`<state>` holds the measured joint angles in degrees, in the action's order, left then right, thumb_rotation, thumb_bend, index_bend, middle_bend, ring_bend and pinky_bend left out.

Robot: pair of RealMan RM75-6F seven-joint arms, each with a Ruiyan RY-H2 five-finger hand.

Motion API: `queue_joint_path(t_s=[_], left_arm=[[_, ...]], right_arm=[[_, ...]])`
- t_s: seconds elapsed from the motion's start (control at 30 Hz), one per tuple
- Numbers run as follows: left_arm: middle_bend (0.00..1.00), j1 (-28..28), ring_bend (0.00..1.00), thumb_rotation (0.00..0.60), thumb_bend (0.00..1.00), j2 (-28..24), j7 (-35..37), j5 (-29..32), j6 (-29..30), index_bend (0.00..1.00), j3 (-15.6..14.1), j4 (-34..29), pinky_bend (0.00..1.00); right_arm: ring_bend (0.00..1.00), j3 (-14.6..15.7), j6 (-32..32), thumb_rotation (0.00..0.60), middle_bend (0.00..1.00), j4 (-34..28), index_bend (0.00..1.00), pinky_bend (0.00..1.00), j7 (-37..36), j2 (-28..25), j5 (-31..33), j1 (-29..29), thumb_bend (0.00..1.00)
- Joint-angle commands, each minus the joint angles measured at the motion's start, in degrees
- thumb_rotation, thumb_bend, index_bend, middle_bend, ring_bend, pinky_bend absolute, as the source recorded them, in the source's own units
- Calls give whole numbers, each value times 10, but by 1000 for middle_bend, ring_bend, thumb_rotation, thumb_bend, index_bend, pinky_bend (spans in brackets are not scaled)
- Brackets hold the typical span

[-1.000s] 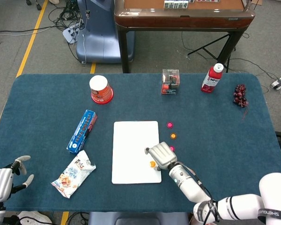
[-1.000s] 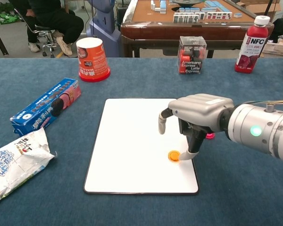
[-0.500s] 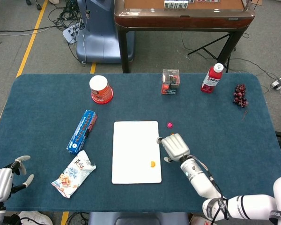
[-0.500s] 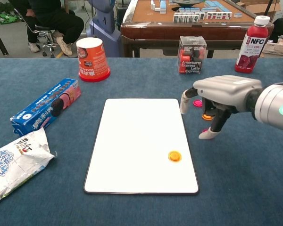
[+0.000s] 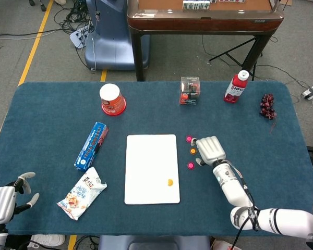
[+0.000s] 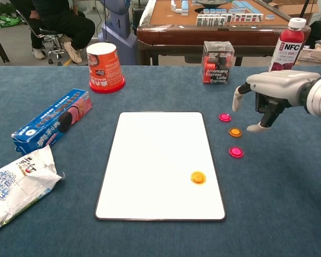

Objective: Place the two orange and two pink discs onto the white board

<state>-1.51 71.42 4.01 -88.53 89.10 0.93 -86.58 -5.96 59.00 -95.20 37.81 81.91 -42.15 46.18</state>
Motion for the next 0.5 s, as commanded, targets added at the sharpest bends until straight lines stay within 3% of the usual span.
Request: queue_joint_path(t_s=[0.03, 0.5], left_arm=[[604, 1, 575, 600, 270, 0, 0, 1, 0, 352, 0, 1, 817], [604, 4, 574, 600, 271, 1, 5, 2, 2, 352, -3, 5, 817]], right_arm=[[1000, -5, -11, 600, 1000, 21, 324, 1000, -8, 7, 8, 4, 233], [1000, -9, -42, 600, 1000, 83, 324, 1000, -5, 39, 41, 20, 233]])
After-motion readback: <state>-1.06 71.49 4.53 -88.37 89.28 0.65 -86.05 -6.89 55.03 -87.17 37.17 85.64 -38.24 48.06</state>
